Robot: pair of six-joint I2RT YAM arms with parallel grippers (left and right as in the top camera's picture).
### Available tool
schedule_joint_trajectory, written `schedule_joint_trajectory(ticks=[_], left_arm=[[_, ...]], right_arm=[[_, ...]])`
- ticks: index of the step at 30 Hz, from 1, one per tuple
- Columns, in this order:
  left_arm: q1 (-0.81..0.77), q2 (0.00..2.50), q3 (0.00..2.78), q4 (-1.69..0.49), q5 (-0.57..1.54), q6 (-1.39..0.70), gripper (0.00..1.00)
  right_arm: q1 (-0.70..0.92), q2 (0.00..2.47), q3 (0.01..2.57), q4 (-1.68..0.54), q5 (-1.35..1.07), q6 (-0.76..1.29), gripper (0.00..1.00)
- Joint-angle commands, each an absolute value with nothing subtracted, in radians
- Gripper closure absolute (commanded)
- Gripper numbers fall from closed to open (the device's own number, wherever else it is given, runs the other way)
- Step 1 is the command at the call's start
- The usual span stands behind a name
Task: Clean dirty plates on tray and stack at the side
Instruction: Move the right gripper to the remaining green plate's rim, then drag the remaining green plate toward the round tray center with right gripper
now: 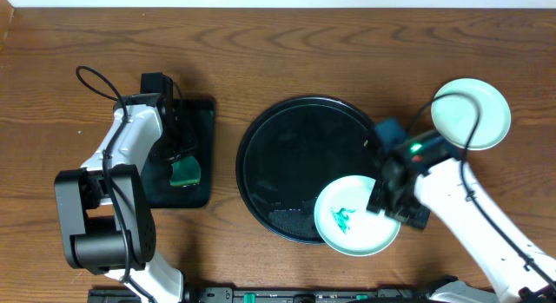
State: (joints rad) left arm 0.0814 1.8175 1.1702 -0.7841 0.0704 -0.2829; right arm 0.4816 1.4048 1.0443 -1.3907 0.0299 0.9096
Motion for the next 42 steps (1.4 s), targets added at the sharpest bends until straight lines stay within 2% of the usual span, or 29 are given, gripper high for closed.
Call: schedule_joint_trajectory(ticks=[1, 7, 13, 17, 21, 24, 29, 37, 40, 42], left_arm=[[0.081, 1.81, 1.188, -0.783, 0.068, -0.273, 0.62], [0.081, 1.81, 1.188, -0.78, 0.068, -0.273, 0.62], [0.081, 1.81, 1.188, -0.776, 0.068, -0.273, 0.62], [0.081, 1.81, 1.188, -0.776, 0.068, -0.273, 0.62], [0.081, 1.81, 1.188, -0.777, 0.068, -0.273, 0.62], [0.081, 1.81, 1.188, -0.777, 0.07, -0.273, 0.62], [0.081, 1.81, 1.188, -0.777, 0.072, -0.273, 0.62], [0.081, 1.81, 1.188, -0.777, 0.072, -0.273, 0.62], [0.081, 1.81, 1.188, -0.777, 0.072, -0.273, 0.62], [0.081, 1.81, 1.188, -0.778, 0.072, -0.273, 0.62]], right_arm=[[0.558, 1.361, 0.982, -1.383, 0.008, 1.08, 0.4], [0.629, 1.306, 0.921, -1.383, -0.035, 1.189, 0.4], [0.632, 1.254, 0.822, -1.319, -0.035, 1.272, 0.41], [0.626, 1.247, 0.746, -1.235, -0.032, 1.356, 0.45], [0.618, 1.248, 0.704, -1.137, -0.003, 1.432, 0.43], [0.593, 1.247, 0.701, -1.102, 0.046, 1.436, 0.4], [0.559, 1.248, 0.698, -1.092, 0.113, 1.436, 0.51], [0.535, 1.248, 0.683, -1.01, 0.184, 1.435, 0.46], [0.535, 1.249, 0.683, -0.984, 0.206, 1.431, 0.47], [0.535, 1.25, 0.683, -0.974, 0.213, 1.431, 0.51]])
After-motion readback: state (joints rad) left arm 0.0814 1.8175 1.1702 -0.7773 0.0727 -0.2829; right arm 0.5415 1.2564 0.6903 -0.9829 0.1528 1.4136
